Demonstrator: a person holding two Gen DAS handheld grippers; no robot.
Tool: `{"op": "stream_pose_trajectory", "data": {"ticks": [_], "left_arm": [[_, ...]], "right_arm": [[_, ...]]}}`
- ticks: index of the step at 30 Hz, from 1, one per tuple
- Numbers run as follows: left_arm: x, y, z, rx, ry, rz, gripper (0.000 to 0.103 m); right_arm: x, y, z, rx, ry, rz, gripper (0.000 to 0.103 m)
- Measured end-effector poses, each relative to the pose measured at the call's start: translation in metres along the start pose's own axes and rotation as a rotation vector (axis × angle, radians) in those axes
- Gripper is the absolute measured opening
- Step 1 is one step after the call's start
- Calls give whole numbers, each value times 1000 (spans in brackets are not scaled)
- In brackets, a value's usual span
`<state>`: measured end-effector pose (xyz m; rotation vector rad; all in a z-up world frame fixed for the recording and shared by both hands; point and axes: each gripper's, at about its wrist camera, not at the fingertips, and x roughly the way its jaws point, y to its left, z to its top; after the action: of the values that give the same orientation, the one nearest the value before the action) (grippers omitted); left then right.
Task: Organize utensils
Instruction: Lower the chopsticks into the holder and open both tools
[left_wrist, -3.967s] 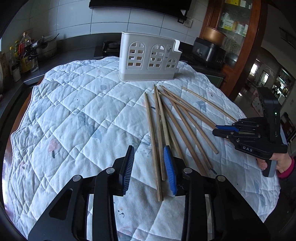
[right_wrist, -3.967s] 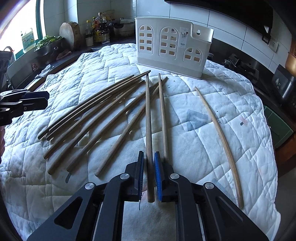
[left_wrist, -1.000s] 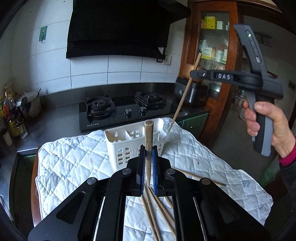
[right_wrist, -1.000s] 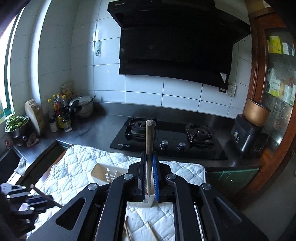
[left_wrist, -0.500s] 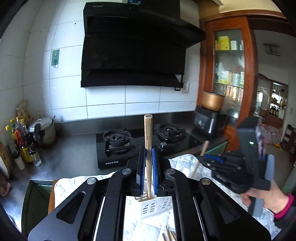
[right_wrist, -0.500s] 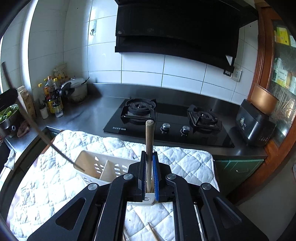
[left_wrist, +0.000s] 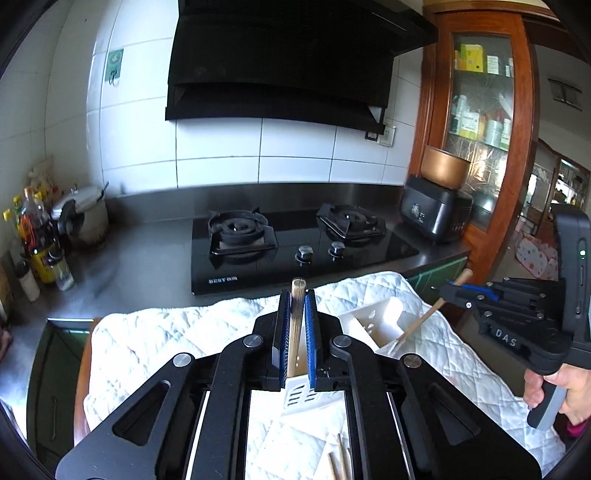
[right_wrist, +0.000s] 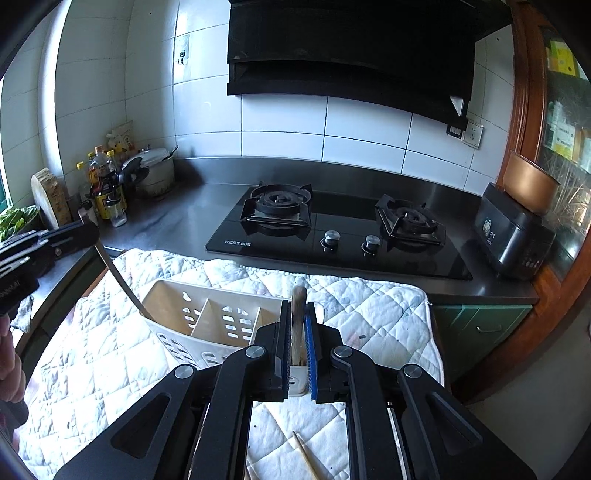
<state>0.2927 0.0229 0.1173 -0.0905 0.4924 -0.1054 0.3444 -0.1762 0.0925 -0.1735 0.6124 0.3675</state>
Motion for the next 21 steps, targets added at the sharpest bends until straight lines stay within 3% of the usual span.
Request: {"op": "stream_pose_trajectory", "data": {"ticks": [3,5,12,18,19,21], "left_arm": [[-1,-2,-1,7,-3,-4,9],[-5,-4,0,5,-9,-7,9],[-48,-15,0,25,-73,-22,10],[-91,-22,-28,25,-71,-55,10],[-97,-23,-36,27,-67,-60,14],[-108,-24,-52,19,-63,-66,30]], "right_arm": [[-10,-1,1,1,-21,-8,15],[-20,-2,1,5,-39,-12,26],[-76,-9,-12,10,-111,-14,36],[-117,-7,-57,4,-113,21,40],[-122,-6,-66,0,-105,29,40],[-130,-2,-89,-4,-93,44,40]]}}
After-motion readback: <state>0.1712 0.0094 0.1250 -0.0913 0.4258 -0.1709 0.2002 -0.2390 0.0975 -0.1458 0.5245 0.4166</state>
